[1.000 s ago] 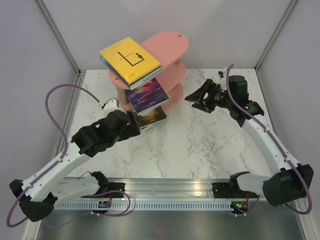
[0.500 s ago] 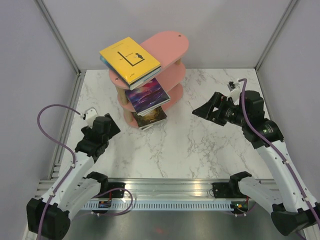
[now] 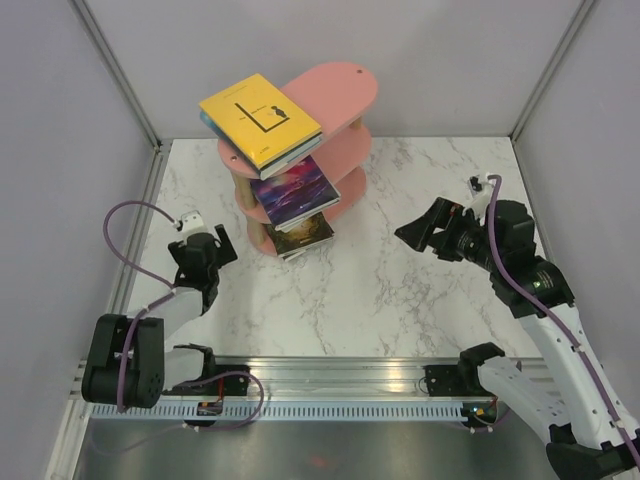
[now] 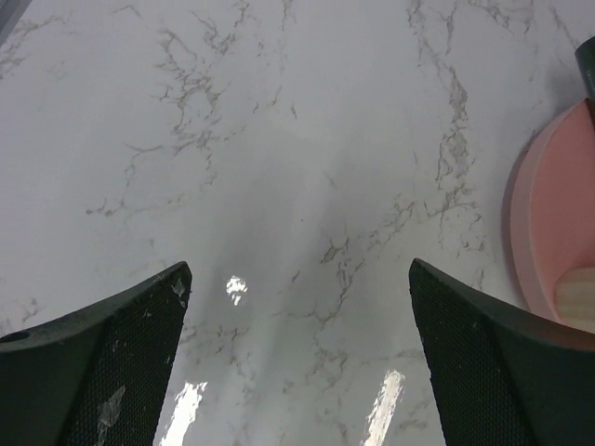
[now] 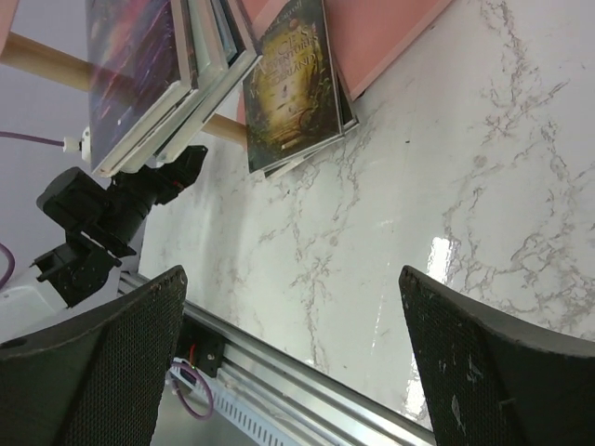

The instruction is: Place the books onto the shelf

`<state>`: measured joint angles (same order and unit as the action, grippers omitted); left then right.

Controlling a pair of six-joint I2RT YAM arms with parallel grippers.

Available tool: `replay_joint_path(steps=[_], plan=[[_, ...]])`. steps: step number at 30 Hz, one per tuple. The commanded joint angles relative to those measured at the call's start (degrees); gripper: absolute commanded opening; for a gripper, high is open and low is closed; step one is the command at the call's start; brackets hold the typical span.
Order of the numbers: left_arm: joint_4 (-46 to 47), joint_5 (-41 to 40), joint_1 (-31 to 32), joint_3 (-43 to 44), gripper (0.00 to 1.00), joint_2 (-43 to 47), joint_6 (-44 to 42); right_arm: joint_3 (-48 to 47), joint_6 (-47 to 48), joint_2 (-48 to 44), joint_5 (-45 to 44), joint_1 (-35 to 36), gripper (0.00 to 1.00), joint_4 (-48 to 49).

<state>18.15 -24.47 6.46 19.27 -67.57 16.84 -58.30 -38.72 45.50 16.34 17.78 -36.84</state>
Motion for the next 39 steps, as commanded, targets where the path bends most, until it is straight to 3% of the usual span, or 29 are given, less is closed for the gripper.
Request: replay_joint_path(steps=[1, 7, 9, 11, 15, 16, 18, 22, 29, 35, 39], plan=[[20.5, 6.0, -2.0, -0.5, 1.0, -2.8, -6.4, 1.2, 3.3, 1.4, -1.3, 0.4, 0.98, 2.6], [26.1, 12.5, -2.7, 2.0, 1.0, -9.7, -11.9, 2.5, 5.1, 5.6, 0.9, 0.4, 0.98, 3.9], [36.4, 13.6, -3.2, -0.9, 1.0, -13.2, -13.0, 3.0, 5.8, 5.0, -0.7, 0.4, 0.98, 5.4], [34.5, 16.3, -3.2, -1.1, 1.0, -12.0, -13.8, 4.3, 6.1, 4.3, -3.8, 0.5, 0.98, 7.2], [49.2, 16.5, -3.1, -7.8, 1.0, -16.2, -14.6, 7.5, 7.4, 2.3, -7.6, 0.5, 0.98, 11.2], [45.2, 17.3, -3.0, -6.9, 1.0, -13.8, -14.6, 8.8, 7.4, 2.0, -8.6, 0.4, 0.98, 11.8], [50.1, 16.7, -2.9, -7.7, 0.99, -15.4, -14.9, 10.4, 7.9, 1.0, -10.6, 0.5, 0.98, 13.7], [49.4, 16.8, -2.8, -7.8, 1.0, -14.6, -14.9, 14.7, 11.8, 0.0, -15.4, 0.5, 0.98, 16.7], [48.6, 17.3, -2.8, -7.5, 1.0, -14.5, -15.1, 28.6, 22.6, -0.1, -16.0, 0.5, 0.98, 36.1], [48.6, 17.3, -2.8, -7.5, 1.0, -14.6, -15.1, 36.8, 32.2, -0.6, -34.4, 0.3, 0.98, 46.8], [48.6, 17.3, -2.8, -7.5, 1.0, -14.5, -15.1, 42.9, 34.1, 3.8, -35.2, -3.2, 0.98, 58.7]])
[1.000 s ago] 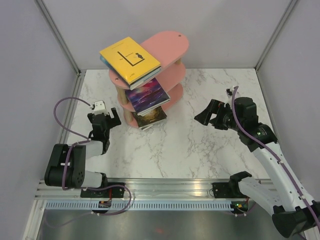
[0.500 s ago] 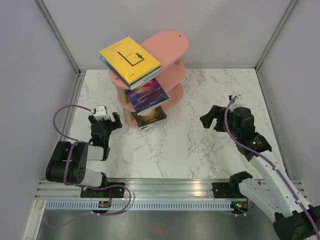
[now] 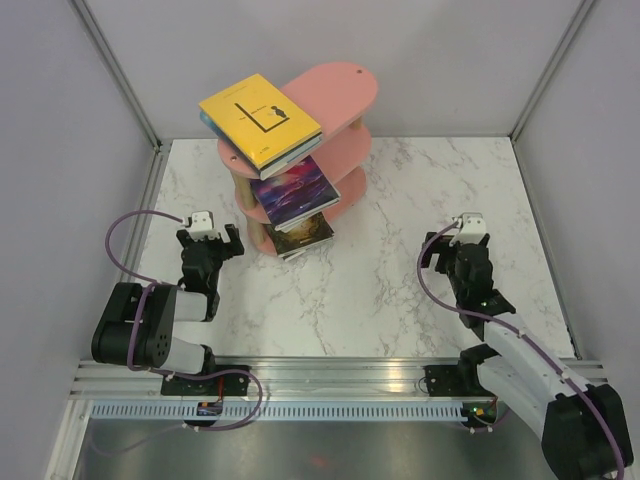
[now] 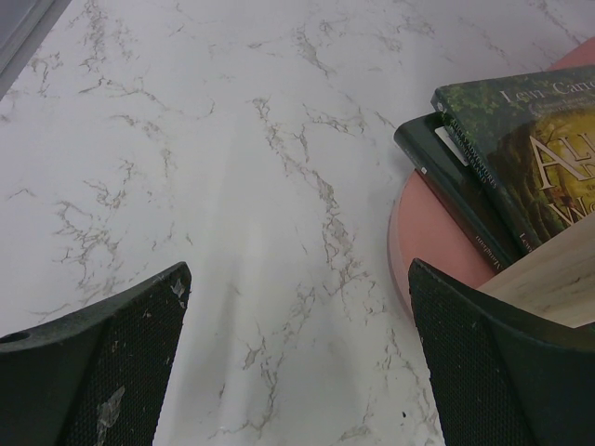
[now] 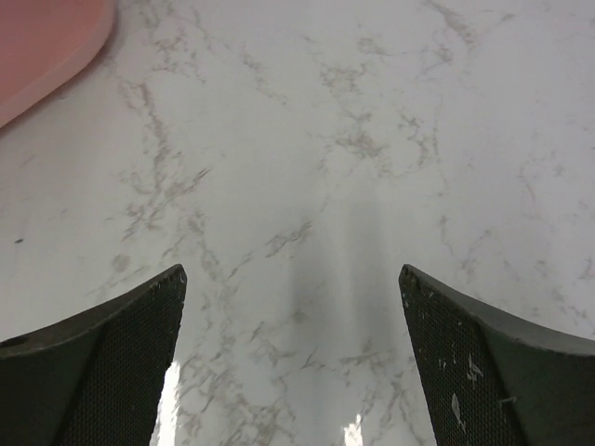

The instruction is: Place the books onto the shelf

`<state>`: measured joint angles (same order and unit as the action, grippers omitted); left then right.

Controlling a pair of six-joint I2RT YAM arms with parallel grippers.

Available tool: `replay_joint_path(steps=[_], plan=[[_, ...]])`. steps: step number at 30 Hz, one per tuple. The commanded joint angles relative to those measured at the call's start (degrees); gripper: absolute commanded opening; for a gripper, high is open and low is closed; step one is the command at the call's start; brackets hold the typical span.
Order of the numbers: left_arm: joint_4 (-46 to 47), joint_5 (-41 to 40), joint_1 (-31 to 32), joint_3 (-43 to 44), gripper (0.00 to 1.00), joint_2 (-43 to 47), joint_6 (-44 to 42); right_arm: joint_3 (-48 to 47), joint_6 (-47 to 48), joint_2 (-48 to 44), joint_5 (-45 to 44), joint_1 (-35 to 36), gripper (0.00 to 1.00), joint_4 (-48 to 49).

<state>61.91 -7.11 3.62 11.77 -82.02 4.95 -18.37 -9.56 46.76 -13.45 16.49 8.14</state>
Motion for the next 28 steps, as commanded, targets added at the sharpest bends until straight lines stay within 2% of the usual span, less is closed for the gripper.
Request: replay_joint_path(steps=[1, 3, 4, 7, 9, 10, 11, 12, 14, 15, 16, 28], plan=[[4.9, -0.1, 0.1, 0.0, 1.0, -0.2, -3.1, 4.1, 4.8, 6.0, -5.9, -2.7, 0.98, 21.0], [5.0, -0.1, 0.1, 0.0, 1.0, 0.0, -3.2, 7.2, 4.6, 10.3, -5.6, -3.7, 0.98, 29.8], [4.9, -0.1, 0.1, 0.0, 1.0, 0.0, -3.2, 8.1, 5.2, 15.5, -5.0, -4.2, 0.98, 39.2], [4.9, -0.2, 0.1, 0.0, 1.0, 0.0, -3.1, 8.7, 6.3, 26.6, -1.8, -6.6, 0.98, 52.3], [4.9, -0.1, 0.1, 0.0, 1.0, -0.1, -3.1, 5.4, 8.6, 29.1, -1.1, -7.4, 0.98, 50.3], [4.9, -0.1, 0.1, 0.1, 1.0, -0.2, -3.2, 5.1, 9.0, 32.5, 1.0, -8.4, 0.98, 52.8], [5.0, -0.1, 0.1, 0.1, 1.0, -0.2, -3.1, 5.5, 11.7, 34.7, 8.5, -9.2, 0.98, 55.4], [4.9, -0.1, 0.1, 0.1, 1.0, -0.2, -3.1, 5.5, 12.4, 37.1, 11.9, -10.1, 0.98, 57.8], [4.9, -0.1, 0.1, 0.1, 1.0, -0.2, -3.1, 6.1, 8.0, 42.1, 12.1, -12.9, 0.98, 65.1], [4.8, -0.1, 0.1, 0.1, 1.0, -0.2, -3.1, 5.2, 7.1, 41.7, 6.7, -13.1, 0.98, 63.7], [4.8, -0.1, 0.1, 0.2, 1.0, -0.2, -3.1, 4.0, 6.7, 41.2, 6.2, -13.2, 0.98, 58.1], [4.6, -0.2, 0.1, 0.2, 1.0, -0.2, -3.1, 4.6, 7.5, 41.1, 7.0, -13.0, 0.98, 60.4]])
